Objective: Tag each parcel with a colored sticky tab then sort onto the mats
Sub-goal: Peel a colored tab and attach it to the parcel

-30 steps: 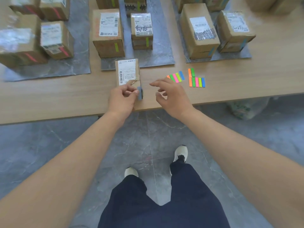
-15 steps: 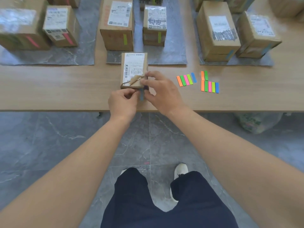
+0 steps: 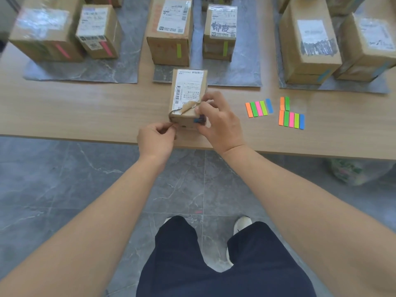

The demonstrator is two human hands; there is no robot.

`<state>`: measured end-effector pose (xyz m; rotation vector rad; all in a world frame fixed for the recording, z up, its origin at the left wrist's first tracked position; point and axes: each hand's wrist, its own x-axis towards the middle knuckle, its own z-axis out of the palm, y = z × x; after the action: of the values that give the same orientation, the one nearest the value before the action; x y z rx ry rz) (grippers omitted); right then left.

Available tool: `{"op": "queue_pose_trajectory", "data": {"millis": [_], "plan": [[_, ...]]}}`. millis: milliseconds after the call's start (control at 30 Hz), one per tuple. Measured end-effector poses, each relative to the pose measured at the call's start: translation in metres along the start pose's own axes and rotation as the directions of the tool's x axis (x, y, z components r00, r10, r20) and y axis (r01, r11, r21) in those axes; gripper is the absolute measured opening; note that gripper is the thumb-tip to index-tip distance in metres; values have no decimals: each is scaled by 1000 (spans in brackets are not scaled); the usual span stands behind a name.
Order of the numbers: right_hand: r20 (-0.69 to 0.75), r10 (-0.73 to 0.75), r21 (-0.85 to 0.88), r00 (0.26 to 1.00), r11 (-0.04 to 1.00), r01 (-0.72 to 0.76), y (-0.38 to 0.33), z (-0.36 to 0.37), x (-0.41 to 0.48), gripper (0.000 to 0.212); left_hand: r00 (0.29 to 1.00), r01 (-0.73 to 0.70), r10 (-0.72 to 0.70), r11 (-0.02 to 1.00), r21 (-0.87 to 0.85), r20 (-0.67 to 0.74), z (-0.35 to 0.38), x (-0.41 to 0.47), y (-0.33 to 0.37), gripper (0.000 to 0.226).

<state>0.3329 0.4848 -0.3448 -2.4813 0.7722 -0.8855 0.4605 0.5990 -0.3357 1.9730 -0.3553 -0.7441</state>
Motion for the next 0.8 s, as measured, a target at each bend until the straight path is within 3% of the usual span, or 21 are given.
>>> {"op": "queue_pose_trajectory", "data": {"millis": [167, 333, 400, 467, 533, 567, 633, 800], "plan": [[11, -3, -102, 1000, 995, 4, 5, 17, -7, 45, 991, 83, -93, 990, -112, -91, -15, 11, 6, 15], [22, 55, -69, 998, 996, -53, -5, 10, -6, 45, 994, 105, -88, 947, -303, 71, -15, 10, 26, 37], [21, 151, 15, 988, 988, -151, -17, 3, -4, 40, 985, 142, -99, 928, -345, 139, -14, 6, 35, 41], [25, 420, 248, 907, 876, -413, -33, 0, 0, 43, 977, 157, -92, 923, -352, 193, -15, 0, 45, 43], [139, 685, 433, 715, 608, -666, -45, -4, 8, 46, 969, 176, -100, 922, -345, 227, -17, -4, 54, 45], [192, 735, 435, 650, 530, -728, -49, -7, 12, 40, 965, 185, -105, 922, -339, 241, -18, -6, 58, 46], [237, 741, 393, 629, 519, -759, -57, -15, 18, 32, 957, 190, -106, 934, -303, 271, -21, -10, 65, 43], [174, 760, 385, 626, 533, -754, -75, -35, 31, 36, 945, 153, -66, 954, -256, 320, -32, -19, 89, 38]]}}
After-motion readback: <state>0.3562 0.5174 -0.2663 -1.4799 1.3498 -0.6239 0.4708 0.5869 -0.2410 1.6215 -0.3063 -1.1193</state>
